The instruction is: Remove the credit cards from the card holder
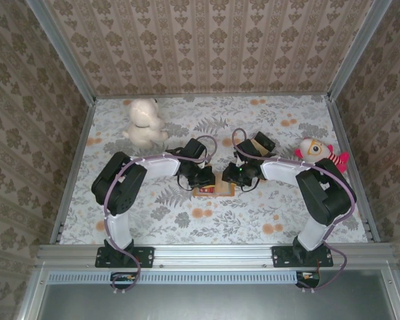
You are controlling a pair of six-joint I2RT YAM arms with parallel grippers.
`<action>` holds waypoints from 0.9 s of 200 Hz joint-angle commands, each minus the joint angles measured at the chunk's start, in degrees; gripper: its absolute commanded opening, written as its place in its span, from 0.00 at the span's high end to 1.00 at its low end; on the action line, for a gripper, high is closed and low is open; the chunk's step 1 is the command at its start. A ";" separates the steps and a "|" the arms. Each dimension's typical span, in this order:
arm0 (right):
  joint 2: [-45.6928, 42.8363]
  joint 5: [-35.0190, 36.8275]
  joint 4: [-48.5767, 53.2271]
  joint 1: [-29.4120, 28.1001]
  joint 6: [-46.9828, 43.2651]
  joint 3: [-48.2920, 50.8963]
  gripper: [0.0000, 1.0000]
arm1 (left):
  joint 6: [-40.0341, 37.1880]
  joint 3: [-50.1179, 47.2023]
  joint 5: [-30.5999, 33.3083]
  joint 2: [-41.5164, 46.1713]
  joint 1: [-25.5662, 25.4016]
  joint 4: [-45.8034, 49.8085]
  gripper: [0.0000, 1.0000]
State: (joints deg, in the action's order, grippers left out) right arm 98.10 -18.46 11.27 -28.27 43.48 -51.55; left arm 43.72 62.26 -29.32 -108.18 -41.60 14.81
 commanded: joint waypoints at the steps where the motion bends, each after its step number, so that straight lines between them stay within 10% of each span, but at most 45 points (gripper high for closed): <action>1: 1.26 -3.44 -1.05 -0.68 -0.09 0.18 0.72 | -1.19 -0.03 1.46 -2.21 -0.27 1.99 0.89; 180: -5.92 -2.57 4.21 -1.23 0.36 -1.05 0.75 | -2.31 0.31 2.50 1.75 0.58 3.79 0.90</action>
State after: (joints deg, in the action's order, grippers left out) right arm 94.02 -19.86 13.98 -28.93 43.51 -51.66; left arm 42.81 62.26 -29.06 -108.27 -41.47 15.05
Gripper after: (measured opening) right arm 0.256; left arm 0.104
